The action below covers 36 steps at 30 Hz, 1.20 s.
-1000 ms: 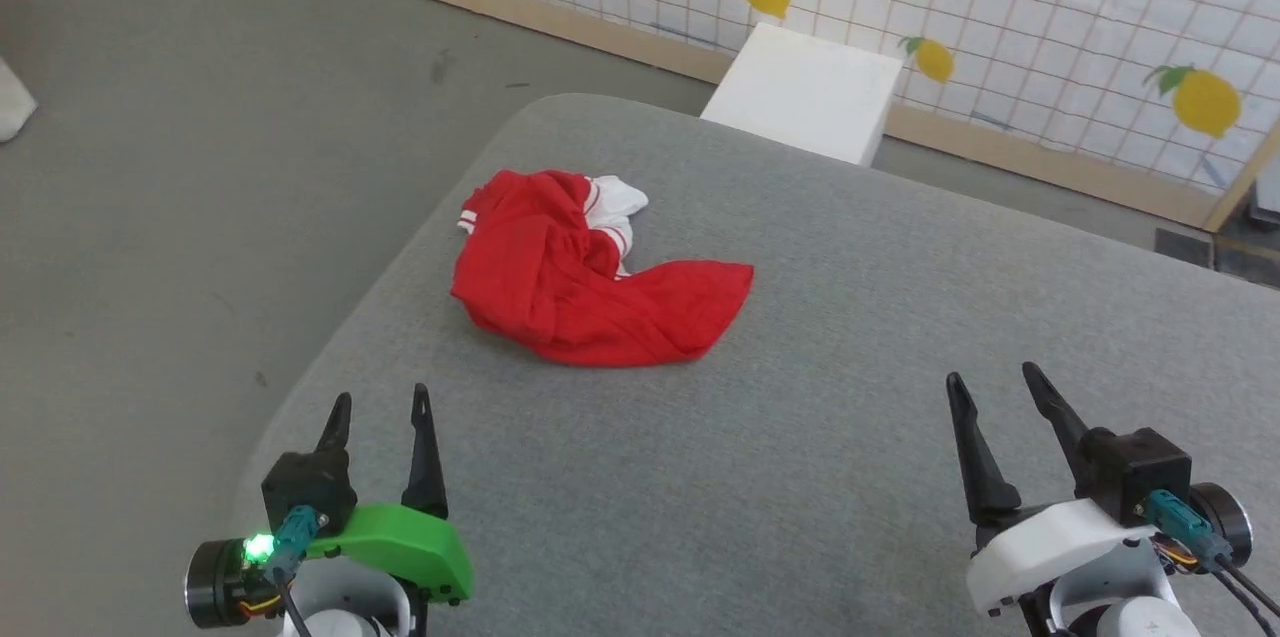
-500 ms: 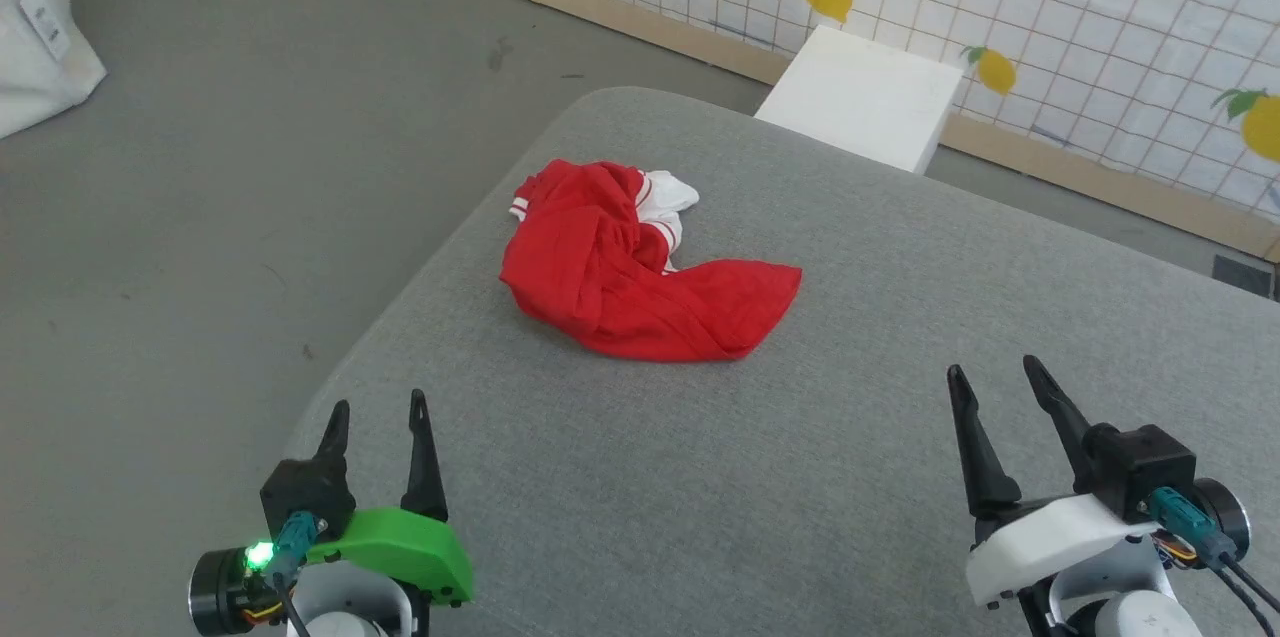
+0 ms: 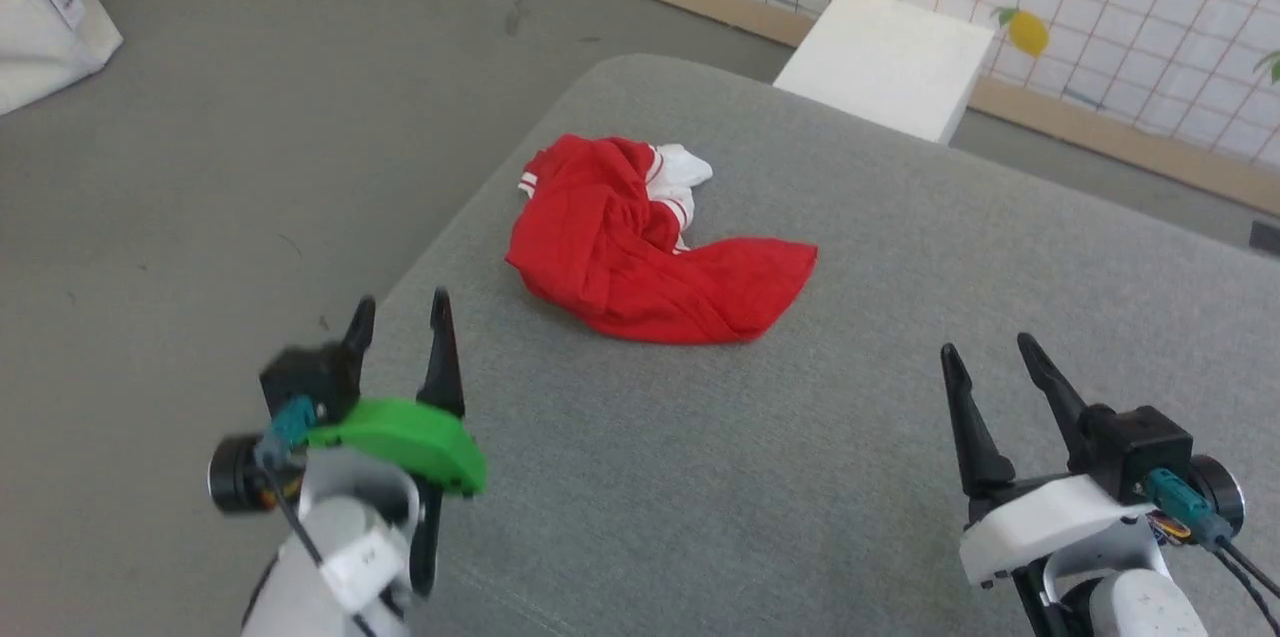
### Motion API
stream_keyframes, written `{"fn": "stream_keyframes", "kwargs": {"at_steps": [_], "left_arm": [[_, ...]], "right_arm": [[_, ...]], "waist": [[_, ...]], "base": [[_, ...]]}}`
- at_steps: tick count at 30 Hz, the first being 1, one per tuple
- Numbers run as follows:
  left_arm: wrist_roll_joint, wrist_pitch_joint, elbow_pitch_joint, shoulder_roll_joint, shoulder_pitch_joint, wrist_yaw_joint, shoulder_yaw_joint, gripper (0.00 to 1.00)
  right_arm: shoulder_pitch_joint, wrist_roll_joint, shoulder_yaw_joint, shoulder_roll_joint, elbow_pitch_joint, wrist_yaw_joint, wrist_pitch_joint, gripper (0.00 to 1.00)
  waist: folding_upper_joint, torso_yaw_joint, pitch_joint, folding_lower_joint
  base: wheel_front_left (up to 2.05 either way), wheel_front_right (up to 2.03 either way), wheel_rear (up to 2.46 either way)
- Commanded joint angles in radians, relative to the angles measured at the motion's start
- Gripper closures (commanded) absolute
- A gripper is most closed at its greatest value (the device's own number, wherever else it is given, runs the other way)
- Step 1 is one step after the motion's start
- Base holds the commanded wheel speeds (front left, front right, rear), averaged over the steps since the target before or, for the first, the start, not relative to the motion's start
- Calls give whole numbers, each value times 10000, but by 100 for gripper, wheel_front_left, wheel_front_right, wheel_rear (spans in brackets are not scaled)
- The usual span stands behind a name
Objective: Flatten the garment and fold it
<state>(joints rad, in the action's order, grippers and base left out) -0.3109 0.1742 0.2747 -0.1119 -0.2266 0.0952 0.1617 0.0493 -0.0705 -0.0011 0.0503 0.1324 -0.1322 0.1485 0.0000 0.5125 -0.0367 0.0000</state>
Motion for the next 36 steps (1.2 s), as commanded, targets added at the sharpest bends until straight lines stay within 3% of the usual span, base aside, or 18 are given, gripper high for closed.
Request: {"fn": "stream_keyframes", "kwargs": {"at_steps": [1,8,13,16,25,30,31,32,33,36], "left_arm": [[-273,-135,272,-96,-670,-143,32,0],[-1403,-1396,1769,-299,-3220,-788,-218,0],[-2282,-3203,2818,-824,-5011,-1322,-324,0],[-2658,-4337,3357,-1300,-5768,-1409,-390,0],[-3747,-8042,4276,-2042,-5834,-645,-809,0],[-3905,-9032,4238,-2189,-4860,-254,-776,0],[-3960,-9257,4188,-2176,-4647,-280,-724,9],[-3980,-9385,4113,-2174,-4494,-348,-661,59],[-3985,-9427,3969,-2197,-4338,-438,-610,100],[-3579,-8480,3346,-2440,-4143,-722,-475,100]], "right_arm": [[269,47,34,1,-93,13,-24,0],[951,313,228,0,-399,14,-140,0],[1586,421,404,-1,-511,15,-40,0],[1920,383,479,-1,-460,15,109,0],[2331,2,587,-1,94,15,566,0],[2241,-200,524,-1,491,15,784,0],[2197,-240,482,-1,562,15,820,0],[2150,-268,440,-1,620,15,847,0],[2086,-302,394,-1,684,15,870,0],[1872,-347,293,-1,818,15,920,0]], "waist": [[0,-419,-642,0],[0,-1445,-2223,0],[0,-2285,-3394,0],[0,-2717,-3903,0],[0,-3697,-4229,0],[0,-3868,-3747,0],[0,-3859,-3592,0],[0,-3832,-3440,0],[0,-3790,-3269,0],[0,-3620,-2720,0]], "base": [[0,0,0],[0,0,0],[0,0,0],[0,0,0],[0,0,0],[0,0,0],[0,0,0],[0,0,0],[0,0,0],[0,0,0]]}}
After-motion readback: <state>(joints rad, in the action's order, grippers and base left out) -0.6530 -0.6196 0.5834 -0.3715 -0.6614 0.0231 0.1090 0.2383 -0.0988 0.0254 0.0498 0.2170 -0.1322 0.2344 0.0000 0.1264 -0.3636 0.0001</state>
